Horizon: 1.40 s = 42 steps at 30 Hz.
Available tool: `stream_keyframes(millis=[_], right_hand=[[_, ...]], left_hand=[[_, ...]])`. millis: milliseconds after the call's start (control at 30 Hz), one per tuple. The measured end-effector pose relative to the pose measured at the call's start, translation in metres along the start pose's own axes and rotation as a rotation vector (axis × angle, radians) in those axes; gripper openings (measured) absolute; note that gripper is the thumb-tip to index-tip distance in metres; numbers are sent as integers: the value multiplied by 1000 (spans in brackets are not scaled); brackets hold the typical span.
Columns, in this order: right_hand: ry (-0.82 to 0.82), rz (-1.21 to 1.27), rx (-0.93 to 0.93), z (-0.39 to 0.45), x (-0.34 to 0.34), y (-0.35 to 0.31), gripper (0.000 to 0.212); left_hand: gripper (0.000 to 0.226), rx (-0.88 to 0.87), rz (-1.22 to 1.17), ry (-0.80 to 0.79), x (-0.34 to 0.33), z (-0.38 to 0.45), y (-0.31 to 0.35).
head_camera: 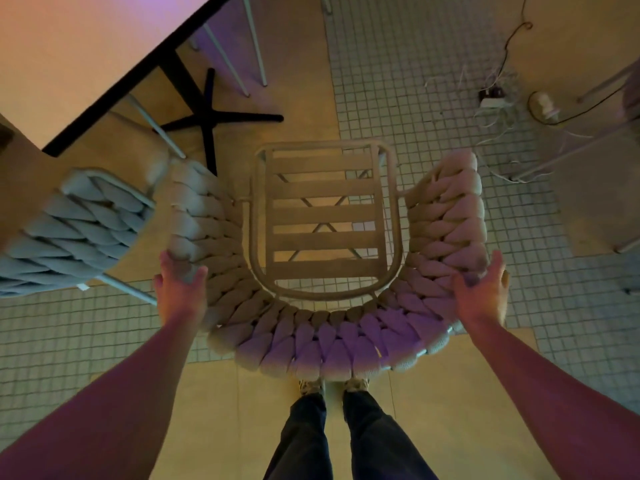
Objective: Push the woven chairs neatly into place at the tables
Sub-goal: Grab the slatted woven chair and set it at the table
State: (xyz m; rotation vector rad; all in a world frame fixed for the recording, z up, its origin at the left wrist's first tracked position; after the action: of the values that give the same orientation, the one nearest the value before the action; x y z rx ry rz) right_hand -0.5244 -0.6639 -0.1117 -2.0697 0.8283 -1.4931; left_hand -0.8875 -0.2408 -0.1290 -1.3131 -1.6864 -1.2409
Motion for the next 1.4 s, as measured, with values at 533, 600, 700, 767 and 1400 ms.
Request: stream_keyframes(millis=[533,600,700,767,1400], right_hand=[[-40,6,-4,38,-12,8,61],[-49,3,-10,41,-11,5,60],[-65,-1,22,63,-11,-9,48],[-108,-19,66,87,-18,-25,59],[-452,-174,400,313,-84,-194,74]], left_hand=[[46,153,35,25,5,77,24],[45,176,33,11,6,73,25],[44,205,-7,-1,6,61,29],[42,241,-50,-1,6,51,29],[50,591,-110,80,-39,-23,93]])
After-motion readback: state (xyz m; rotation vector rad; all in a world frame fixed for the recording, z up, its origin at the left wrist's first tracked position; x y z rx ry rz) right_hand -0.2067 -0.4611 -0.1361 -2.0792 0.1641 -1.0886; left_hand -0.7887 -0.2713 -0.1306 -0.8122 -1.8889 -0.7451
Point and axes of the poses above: each hand's wrist, its own z-axis towards the middle knuckle, its own x-axis out of the back of the hand, y = z × x, the point moved 9 cm from there along z, towards the middle knuckle, and after that the axes turned 10 degrees about z, right-handed, at the moved point
